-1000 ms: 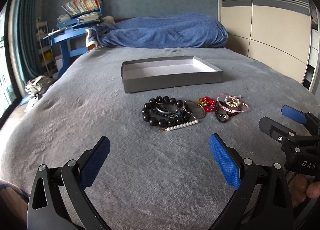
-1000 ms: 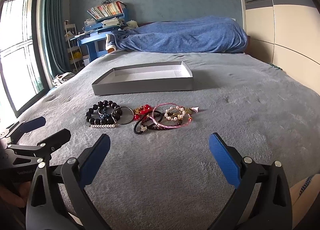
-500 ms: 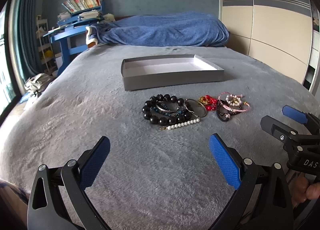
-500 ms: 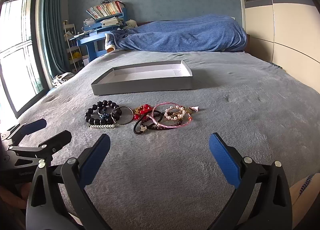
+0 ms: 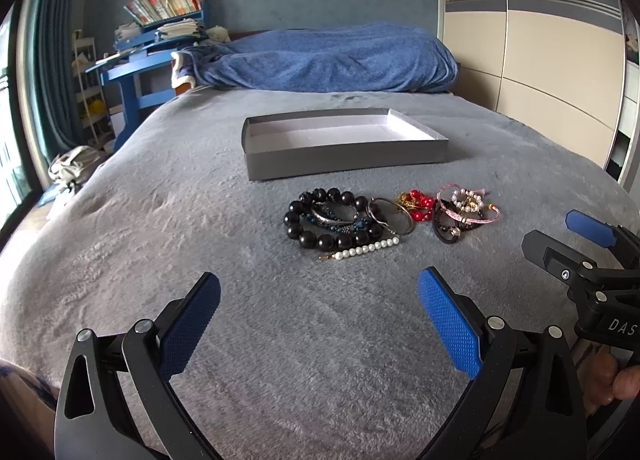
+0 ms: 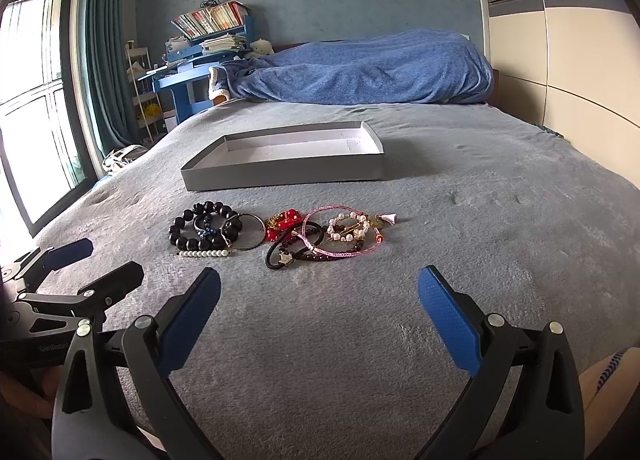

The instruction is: Organize jewelry

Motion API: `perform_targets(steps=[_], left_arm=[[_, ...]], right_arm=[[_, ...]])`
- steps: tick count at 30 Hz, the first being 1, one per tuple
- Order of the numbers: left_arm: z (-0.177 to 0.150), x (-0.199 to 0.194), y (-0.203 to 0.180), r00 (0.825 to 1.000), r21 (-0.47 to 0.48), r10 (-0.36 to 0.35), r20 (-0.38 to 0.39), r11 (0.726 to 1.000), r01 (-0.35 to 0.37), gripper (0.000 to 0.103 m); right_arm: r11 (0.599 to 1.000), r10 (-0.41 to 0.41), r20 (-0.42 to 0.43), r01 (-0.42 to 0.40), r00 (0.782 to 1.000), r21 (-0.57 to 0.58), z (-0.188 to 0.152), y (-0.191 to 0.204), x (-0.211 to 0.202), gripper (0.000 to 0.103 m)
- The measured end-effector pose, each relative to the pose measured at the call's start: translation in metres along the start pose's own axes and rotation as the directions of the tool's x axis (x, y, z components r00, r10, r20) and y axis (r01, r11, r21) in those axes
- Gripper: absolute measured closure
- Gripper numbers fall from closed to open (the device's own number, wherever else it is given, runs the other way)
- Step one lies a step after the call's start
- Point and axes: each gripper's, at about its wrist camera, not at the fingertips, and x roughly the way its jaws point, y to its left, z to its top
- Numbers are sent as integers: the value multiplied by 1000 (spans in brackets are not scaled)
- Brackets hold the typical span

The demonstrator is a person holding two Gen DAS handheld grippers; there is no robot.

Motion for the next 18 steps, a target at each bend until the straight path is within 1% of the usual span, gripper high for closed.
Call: perform_targets(steps=[18], left_arm=[[3,1,0,1000,3,-2,5,1000,2,5]], right_arm=[[1000,8,3,-8,1000,4,3,-3,1,5]])
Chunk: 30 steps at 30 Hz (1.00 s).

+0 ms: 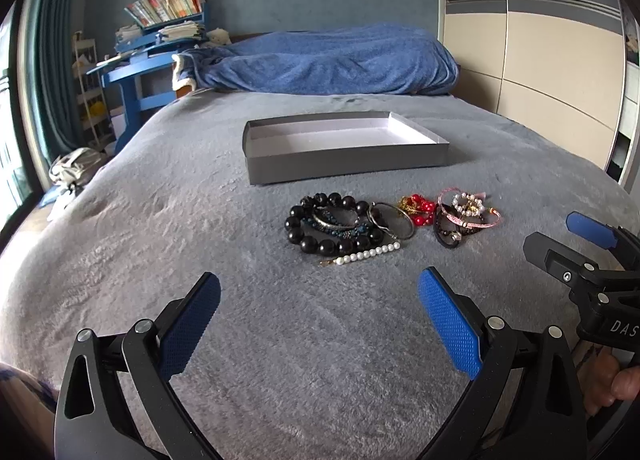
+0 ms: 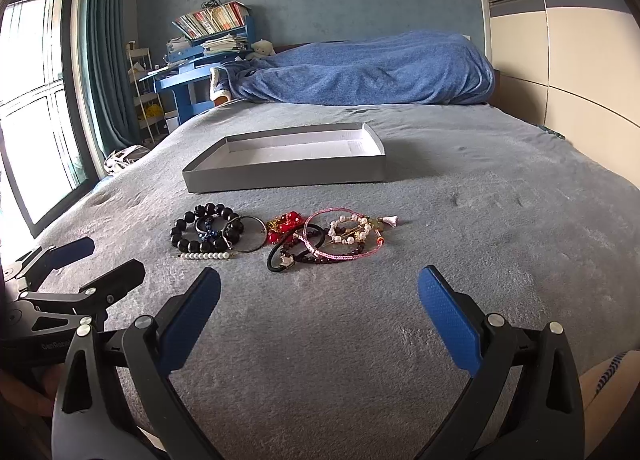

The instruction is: Organize jewelry

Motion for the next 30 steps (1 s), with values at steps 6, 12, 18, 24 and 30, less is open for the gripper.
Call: perform_targets(steps=[6,12,18,24,30], left_arm=[[3,0,0,1000,2,-6,13,1000,6,5],[11,5,3,999,-20,-32,1,999,32,5],[23,16,10,999,-52,-45,-14,998,45,5],[35,35,11,998,-9,-46,-53,999,46,6],[50,63,17,993,23,-44,-108,999,47,10]], right_arm=[[1000,5,-11,-5,1000,10,0,-1,1,5],[999,21,-27,-20,999,28,3,-5,3,5],[997,44,-66,-39,997,72,8,-13,8,5],[998,39,-88,-35,995,46,19,-18,14,5],[1000,18,-115,-21,993,-18,33,-26,30,14]])
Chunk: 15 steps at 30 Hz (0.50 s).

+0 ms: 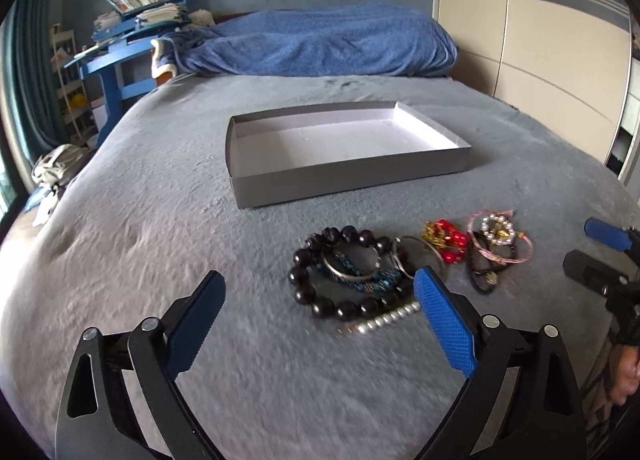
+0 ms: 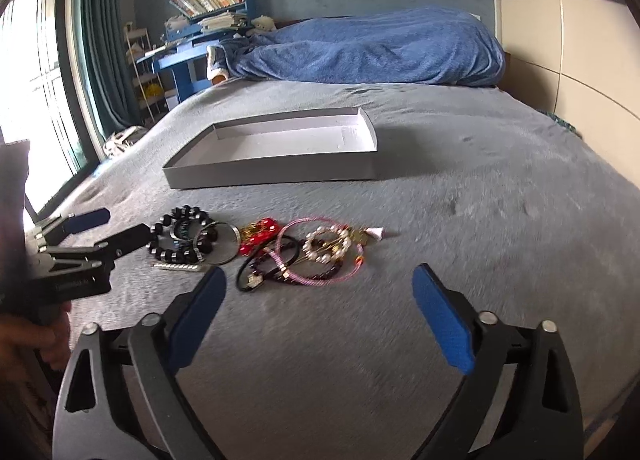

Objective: Organize jewelry
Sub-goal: 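Grasp the pink string bracelet with the right tool while the left tool grasps the pearl ring brooch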

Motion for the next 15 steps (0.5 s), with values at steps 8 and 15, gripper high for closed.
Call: perform_targets(steps=[8,15], left_arm=[[10,31,15,996,-24,-25,-89,999,23,27],[12,40,24,992,-59,-59,-115,997,53,35]], right_arm=[[1000,25,-85,-25,996,-3,9,-16,33,25],[998,46,-140,-38,989,58,6,-28,48,34]])
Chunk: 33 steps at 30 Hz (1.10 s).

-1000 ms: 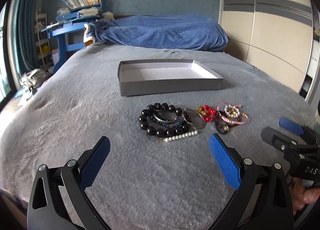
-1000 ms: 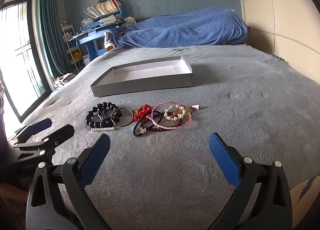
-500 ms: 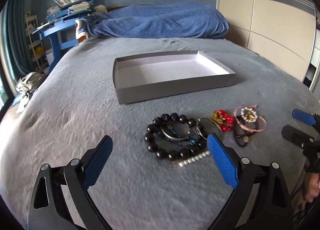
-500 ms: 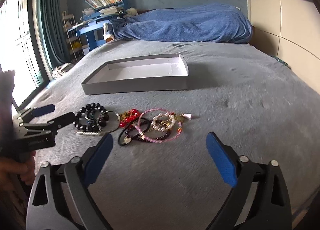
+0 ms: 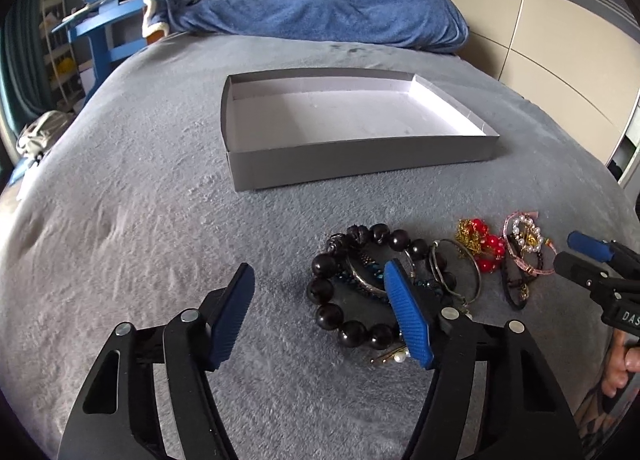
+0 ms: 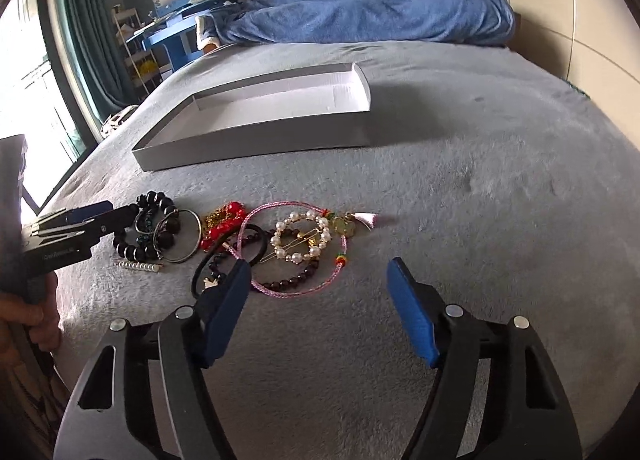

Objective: Organize jewelry
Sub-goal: 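Grasp the pink string bracelet with the right tool while the left tool grasps the pearl ring brooch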

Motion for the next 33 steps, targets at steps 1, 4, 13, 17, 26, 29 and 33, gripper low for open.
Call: perform_targets(steps=[1,4,13,17,26,29,33], left_arm=[[0,-1,-1,1000,2,-3,5,1000,3,35],[0,-7,-8,999,19,-39,26,999,38,35],[-3,-13,-53,995,178,-93,48,980,83,35],[-1,-9,-69,995,238,-92,45,968,79,35],[13,-1,-104,991,316,-130,29,942,114,35],[14,0,-121,988,357,-152,17,924,136,35],[16,9,-146,985,403,-174,-12,900,164,35]], right_arm=[[1000,2,1,-2,1000,9,0,-2,0,35],[999,13,-19,-12,1000,45,0,-8,4,45],[995,49,-66,-43,997,89,0,-15,18,93],[995,47,-52,-42,998,94,0,-16,14,100],[989,-2,112,-15,994,148,6,-34,-23,100],[983,-35,147,7,989,185,7,-43,-32,100],[967,-91,164,48,982,251,8,-59,-40,100]])
